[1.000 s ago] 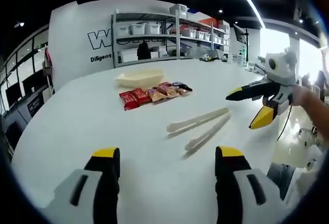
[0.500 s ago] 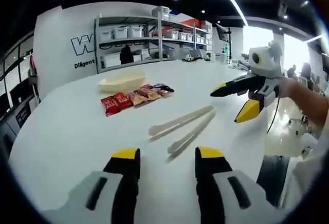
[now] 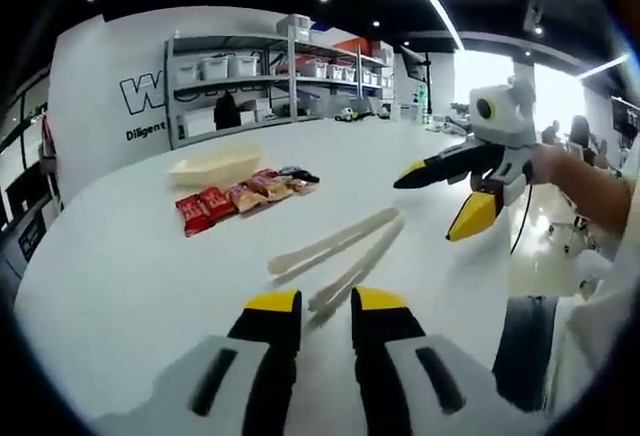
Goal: Place the target food into the container with the food tongs after gripping and lifting it, then release it inside without dropping or visibly crushing the food.
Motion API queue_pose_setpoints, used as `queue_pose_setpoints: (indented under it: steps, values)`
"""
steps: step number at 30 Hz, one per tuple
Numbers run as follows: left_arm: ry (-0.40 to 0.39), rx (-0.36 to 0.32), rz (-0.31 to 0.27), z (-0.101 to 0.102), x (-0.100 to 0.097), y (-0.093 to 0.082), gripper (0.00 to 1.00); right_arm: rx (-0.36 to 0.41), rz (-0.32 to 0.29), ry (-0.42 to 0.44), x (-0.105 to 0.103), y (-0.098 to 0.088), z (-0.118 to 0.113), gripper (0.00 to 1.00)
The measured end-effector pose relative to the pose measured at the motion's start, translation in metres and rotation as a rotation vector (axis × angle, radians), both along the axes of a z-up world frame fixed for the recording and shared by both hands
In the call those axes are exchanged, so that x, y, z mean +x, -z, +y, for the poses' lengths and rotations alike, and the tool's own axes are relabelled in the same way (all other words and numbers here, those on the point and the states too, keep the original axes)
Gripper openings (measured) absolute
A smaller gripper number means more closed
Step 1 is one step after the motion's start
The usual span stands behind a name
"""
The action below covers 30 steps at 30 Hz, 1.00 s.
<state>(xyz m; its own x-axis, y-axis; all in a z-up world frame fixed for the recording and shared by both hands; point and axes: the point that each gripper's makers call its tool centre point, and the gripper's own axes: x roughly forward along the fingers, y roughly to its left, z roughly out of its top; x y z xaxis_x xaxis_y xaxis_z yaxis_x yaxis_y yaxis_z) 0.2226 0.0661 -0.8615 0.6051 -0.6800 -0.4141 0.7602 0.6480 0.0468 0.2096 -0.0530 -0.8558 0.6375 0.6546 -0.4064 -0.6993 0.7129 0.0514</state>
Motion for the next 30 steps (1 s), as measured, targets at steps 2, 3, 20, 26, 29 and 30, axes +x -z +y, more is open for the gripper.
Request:
queue_pose_setpoints:
  steps: [2,3,20,26,29,30]
  values:
    - [0.018,0.016,-0.019,-0.001,0.001,-0.001,0.12,-0.001,0.002,0.0,0.0,0.0,0.0,0.71]
    - [0.022,0.01,-0.023,-0.002,0.001,-0.002,0.12,-0.001,0.001,0.0,0.0,0.0,0.001,0.71]
    - [0.102,0.015,0.035,-0.008,0.002,0.008,0.1,0.001,-0.006,0.0,0.001,-0.004,0.003,0.7]
    - [0.13,0.012,0.04,-0.01,0.002,0.007,0.1,-0.004,-0.003,0.002,0.001,-0.003,0.003,0.7]
    - [0.149,0.005,0.032,-0.011,0.002,0.007,0.09,-0.011,-0.003,0.002,0.001,-0.002,0.002,0.69]
    - [0.157,0.003,0.028,-0.011,0.001,0.007,0.09,-0.01,-0.003,0.003,0.001,-0.002,0.003,0.7]
